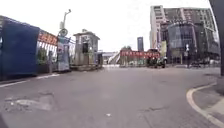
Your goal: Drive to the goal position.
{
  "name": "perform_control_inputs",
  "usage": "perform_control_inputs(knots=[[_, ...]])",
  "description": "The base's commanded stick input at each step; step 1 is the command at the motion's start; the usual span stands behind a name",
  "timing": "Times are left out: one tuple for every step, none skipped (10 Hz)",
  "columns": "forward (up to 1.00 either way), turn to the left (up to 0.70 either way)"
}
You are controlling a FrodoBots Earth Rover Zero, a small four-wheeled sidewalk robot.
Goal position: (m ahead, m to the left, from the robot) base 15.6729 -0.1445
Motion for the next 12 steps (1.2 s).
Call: perform_control_inputs(knots=[[0.45, 0.00], [0.45, 0.00], [0.45, 0.00], [0.45, 0.00], [0.45, 0.00], [0.45, 0.00], [0.45, 0.00], [0.45, 0.00], [0.45, 0.00], [0.45, 0.00], [0.45, 0.00], [0.45, 0.00]])
